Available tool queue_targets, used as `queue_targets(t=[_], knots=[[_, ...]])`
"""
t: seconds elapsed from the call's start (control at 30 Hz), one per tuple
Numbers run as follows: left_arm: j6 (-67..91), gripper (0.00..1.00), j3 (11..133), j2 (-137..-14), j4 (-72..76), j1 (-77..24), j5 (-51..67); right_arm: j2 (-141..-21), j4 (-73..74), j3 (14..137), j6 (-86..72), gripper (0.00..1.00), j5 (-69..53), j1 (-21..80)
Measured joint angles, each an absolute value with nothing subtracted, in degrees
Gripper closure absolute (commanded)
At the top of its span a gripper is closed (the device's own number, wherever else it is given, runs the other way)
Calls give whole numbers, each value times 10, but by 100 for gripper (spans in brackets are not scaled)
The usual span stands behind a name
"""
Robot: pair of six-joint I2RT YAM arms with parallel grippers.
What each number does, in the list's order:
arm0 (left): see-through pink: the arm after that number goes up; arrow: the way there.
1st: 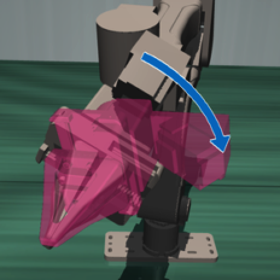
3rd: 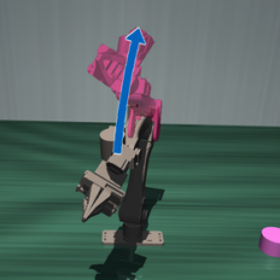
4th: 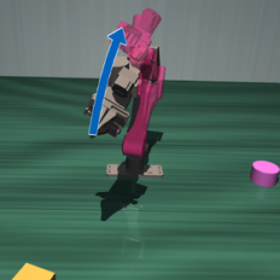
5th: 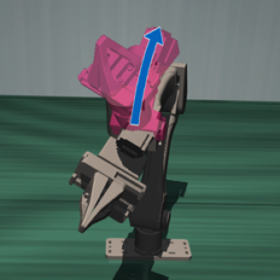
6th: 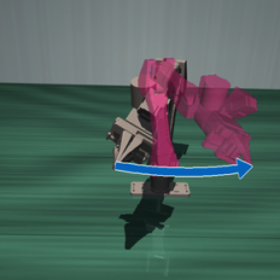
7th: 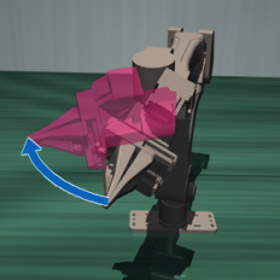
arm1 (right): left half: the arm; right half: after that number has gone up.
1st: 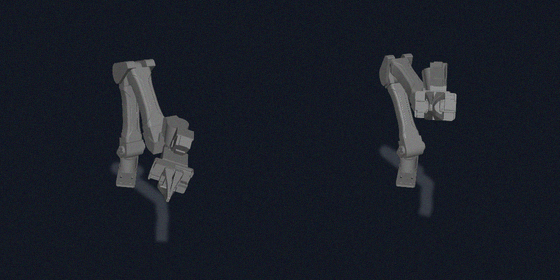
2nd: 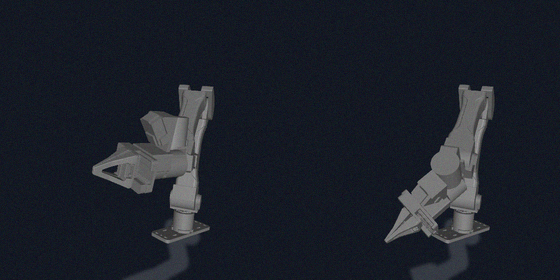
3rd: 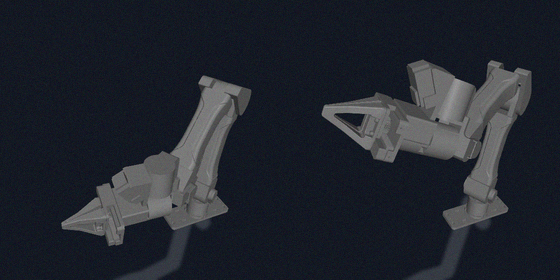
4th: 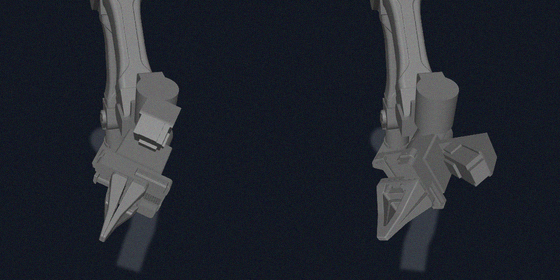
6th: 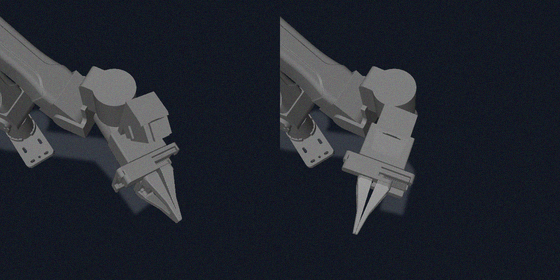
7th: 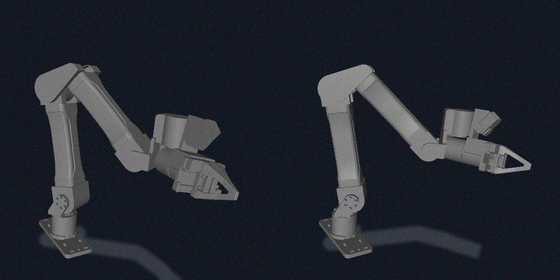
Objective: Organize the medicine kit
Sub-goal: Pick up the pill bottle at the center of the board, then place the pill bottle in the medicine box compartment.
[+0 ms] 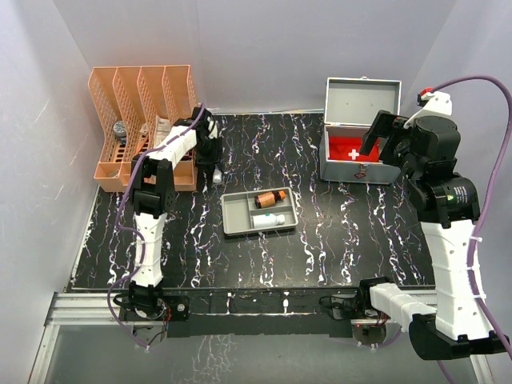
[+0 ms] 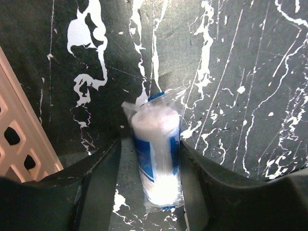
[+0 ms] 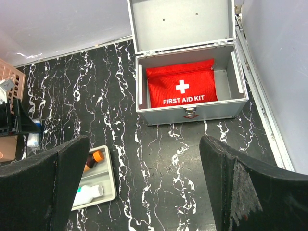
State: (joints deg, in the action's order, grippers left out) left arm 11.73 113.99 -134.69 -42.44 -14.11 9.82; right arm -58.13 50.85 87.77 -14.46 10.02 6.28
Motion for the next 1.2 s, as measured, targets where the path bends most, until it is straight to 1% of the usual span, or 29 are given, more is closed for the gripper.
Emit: queue_targets(t=[0.13, 0.17, 0.2, 0.43, 0.53, 0.73, 0.93, 1.1, 1.2], knots=[[117, 94, 1140, -1347, -425, -141, 96, -581, 508, 878, -144, 2, 102, 63], [116, 99, 1140, -1347, -425, -141, 96, -581, 508, 877, -144, 2, 102, 63], [116, 100, 1140, -1347, -425, -141, 96, -581, 508, 877, -143, 2, 102, 63], [105, 100, 1174, -1345, -457, -142, 97, -571, 505, 867, -143, 2, 102, 63], [116, 100, 1167, -1322, -466, -148, 101, -566, 496, 854, -144, 2, 101, 63], [172, 100, 1074, -1196, -463, -185, 114, -568, 490, 846, -145, 2, 92, 63], [249, 100, 1006, -1061, -416, -232, 116, -568, 494, 846, -146, 2, 92, 63], [303, 100, 945, -1008, -374, -253, 115, -568, 497, 846, -150, 2, 91, 63], [326, 100, 893, -999, -356, -264, 112, -569, 502, 847, -150, 2, 87, 63]])
